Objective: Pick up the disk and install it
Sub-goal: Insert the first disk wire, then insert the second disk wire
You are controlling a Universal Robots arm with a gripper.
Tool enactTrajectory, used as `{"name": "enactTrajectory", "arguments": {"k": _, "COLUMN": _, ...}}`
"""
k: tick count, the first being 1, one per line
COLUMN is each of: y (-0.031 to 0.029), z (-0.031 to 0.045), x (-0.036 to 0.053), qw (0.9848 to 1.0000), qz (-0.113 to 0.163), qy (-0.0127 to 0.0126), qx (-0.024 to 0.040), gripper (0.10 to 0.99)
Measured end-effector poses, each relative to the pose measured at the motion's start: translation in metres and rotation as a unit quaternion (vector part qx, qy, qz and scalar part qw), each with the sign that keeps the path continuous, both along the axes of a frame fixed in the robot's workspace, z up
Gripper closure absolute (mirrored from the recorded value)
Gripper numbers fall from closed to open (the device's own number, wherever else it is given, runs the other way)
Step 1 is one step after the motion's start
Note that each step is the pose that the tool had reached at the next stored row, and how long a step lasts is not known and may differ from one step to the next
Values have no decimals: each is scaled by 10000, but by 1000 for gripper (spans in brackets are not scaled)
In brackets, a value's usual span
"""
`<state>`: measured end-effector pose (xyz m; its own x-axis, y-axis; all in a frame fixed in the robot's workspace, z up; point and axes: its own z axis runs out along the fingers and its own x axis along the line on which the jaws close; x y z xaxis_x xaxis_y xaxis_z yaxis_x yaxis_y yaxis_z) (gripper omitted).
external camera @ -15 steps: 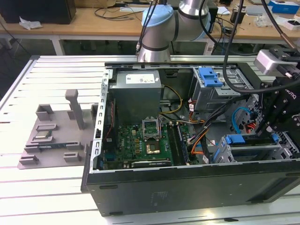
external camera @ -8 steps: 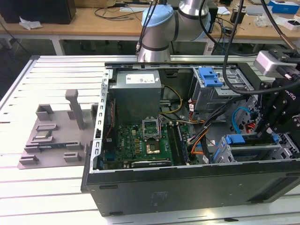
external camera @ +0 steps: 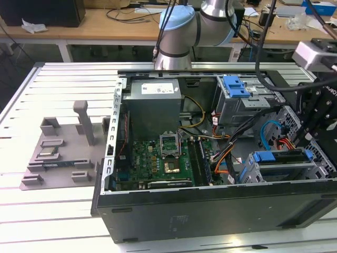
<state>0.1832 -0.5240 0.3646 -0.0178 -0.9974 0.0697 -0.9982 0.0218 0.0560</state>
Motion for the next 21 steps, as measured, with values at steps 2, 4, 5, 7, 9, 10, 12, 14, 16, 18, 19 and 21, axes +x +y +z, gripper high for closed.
{"name": "enactTrajectory", "arguments": {"k": 2, "y": 2, "z": 84, "x": 0, "qw": 10000, "qz": 0, "qy": 0, "qx": 0, "gripper": 980}}
{"name": "enactTrajectory", "arguments": {"k": 4, "y": 3, "z": 174, "x": 0, "qw": 10000, "qz": 0, "qy": 0, "qx": 0, "gripper": 980}}
{"name": "enactTrajectory", "arguments": {"k": 5, "y": 3, "z": 191, "x": 0, "qw": 10000, "qz": 0, "qy": 0, "qx": 1, "gripper": 980}}
{"name": "enactTrajectory", "arguments": {"k": 7, "y": 4, "z": 219, "x": 0, "qw": 10000, "qz": 0, "qy": 0, "qx": 1, "gripper": 980}}
{"name": "enactTrajectory", "arguments": {"k": 9, "y": 3, "z": 222, "x": 0, "qw": 10000, "qz": 0, "qy": 0, "qx": 2, "gripper": 980}}
{"name": "enactTrajectory", "arguments": {"k": 10, "y": 4, "z": 223, "x": 0, "qw": 10000, "qz": 0, "qy": 0, "qx": 2, "gripper": 980}}
{"name": "enactTrajectory", "arguments": {"k": 12, "y": 3, "z": 225, "x": 0, "qw": 10000, "qz": 0, "qy": 0, "qx": 0, "gripper": 980}}
{"name": "enactTrajectory", "arguments": {"k": 14, "y": 4, "z": 224, "x": 0, "qw": 10000, "qz": 0, "qy": 0, "qx": 0, "gripper": 980}}
{"name": "enactTrajectory", "arguments": {"k": 16, "y": 3, "z": 225, "x": 0, "qw": 10000, "qz": 0, "qy": 0, "qx": 0, "gripper": 973}}
{"name": "enactTrajectory", "arguments": {"k": 18, "y": 3, "z": 226, "x": 0, "qw": 10000, "qz": 0, "qy": 0, "qx": 0, "gripper": 784}}
{"name": "enactTrajectory", "arguments": {"k": 19, "y": 4, "z": 226, "x": 0, "qw": 10000, "qz": 0, "qy": 0, "qx": 0, "gripper": 784}}
{"name": "enactTrajectory", "arguments": {"k": 21, "y": 17, "z": 226, "x": -14, "qw": 10000, "qz": 4, "qy": 0, "qx": -2, "gripper": 784}}
